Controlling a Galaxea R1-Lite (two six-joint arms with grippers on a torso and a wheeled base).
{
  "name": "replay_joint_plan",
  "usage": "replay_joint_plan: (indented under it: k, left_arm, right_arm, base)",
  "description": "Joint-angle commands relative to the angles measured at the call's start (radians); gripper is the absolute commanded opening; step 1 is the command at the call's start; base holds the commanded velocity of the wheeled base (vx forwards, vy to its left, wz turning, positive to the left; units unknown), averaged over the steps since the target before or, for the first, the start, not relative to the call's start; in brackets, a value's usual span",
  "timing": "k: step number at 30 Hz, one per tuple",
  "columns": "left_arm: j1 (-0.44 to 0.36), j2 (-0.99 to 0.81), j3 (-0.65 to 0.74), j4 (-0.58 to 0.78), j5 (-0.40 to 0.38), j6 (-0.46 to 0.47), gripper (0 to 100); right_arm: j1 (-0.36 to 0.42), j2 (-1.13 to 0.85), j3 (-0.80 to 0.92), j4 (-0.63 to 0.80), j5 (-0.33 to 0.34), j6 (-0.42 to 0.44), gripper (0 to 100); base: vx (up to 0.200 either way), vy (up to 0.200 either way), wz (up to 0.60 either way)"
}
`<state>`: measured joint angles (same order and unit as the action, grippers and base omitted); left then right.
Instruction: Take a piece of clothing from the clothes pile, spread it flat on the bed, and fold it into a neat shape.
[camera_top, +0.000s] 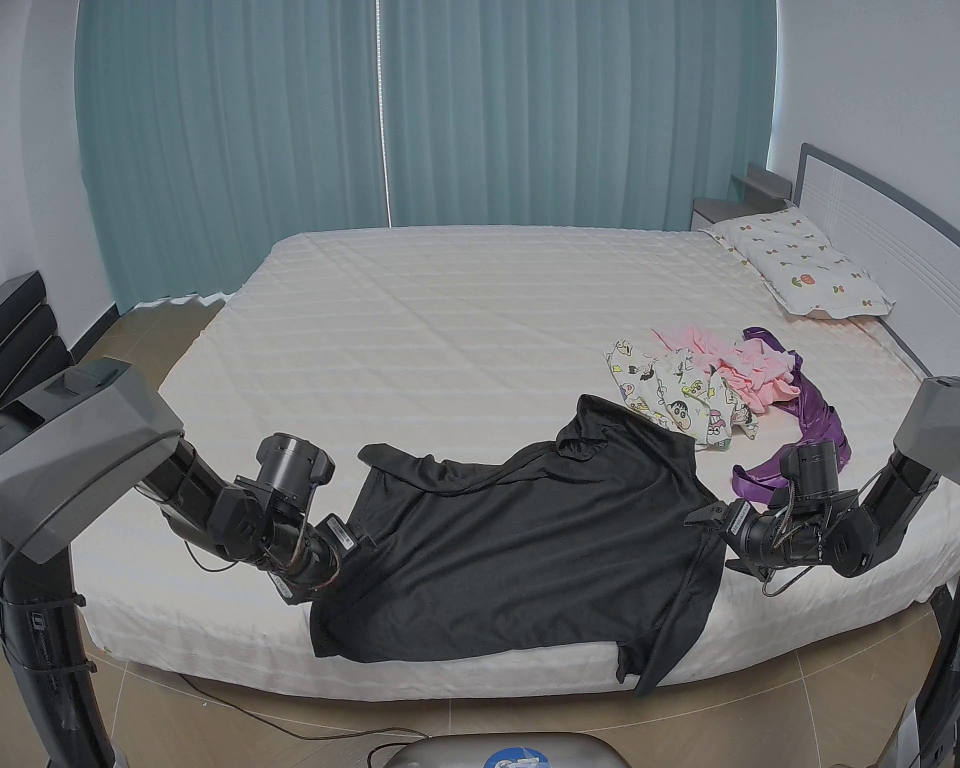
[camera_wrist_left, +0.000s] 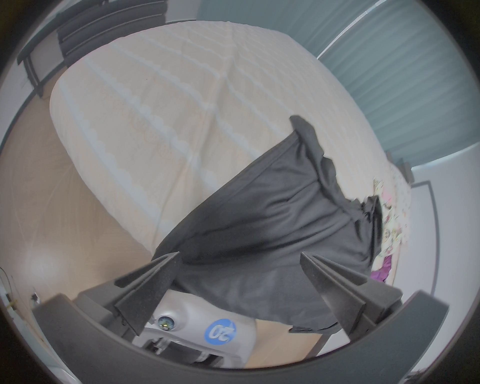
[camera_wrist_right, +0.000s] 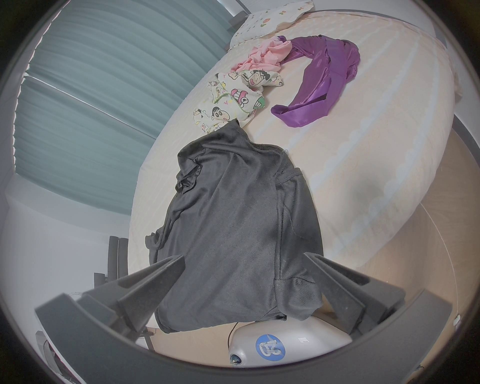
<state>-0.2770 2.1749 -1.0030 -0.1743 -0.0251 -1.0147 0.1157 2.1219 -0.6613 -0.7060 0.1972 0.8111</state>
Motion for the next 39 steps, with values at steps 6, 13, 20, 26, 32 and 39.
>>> replay_joint_plan:
  k: [6,13,20,26,32,39]
  left_arm:
    - [0.039,-0.021,-0.019,-0.014,-0.026,-0.010,100]
    - [0.039,-0.018,-0.034,-0.011,-0.055,-0.045,100]
    - [0.041,-0.017,-0.040,-0.013,-0.055,-0.055,100]
    - [0.039,0.000,-0.043,-0.016,-0.055,-0.070,100]
    - [0.041,0.042,-0.117,-0.014,-0.049,-0.133,100]
    - [0.038,0.158,-0.304,-0.002,-0.015,-0.130,100]
  right_arm:
    - [0.001,0.010,-0.001,-0.001,0.001,0.000,100]
    - [0.002,0.013,-0.001,-0.001,0.002,0.000,100]
    - [0.005,0.023,-0.009,-0.001,0.002,0.002,100]
    - [0.036,0.069,-0.026,-0.072,-0.007,0.020,100]
    - [0.071,0.112,-0.026,-0.185,-0.033,0.066,100]
    - [0.078,0.112,-0.018,-0.188,-0.041,0.068,100]
  base:
    - [0.200,0.000,0.00]
    - [0.200,0.000,0.00]
    - [0.200,0.000,0.00]
    - [0.000,0.000,0.00]
    - [0.000,0.000,0.00]
    - [0.000,0.000,0.00]
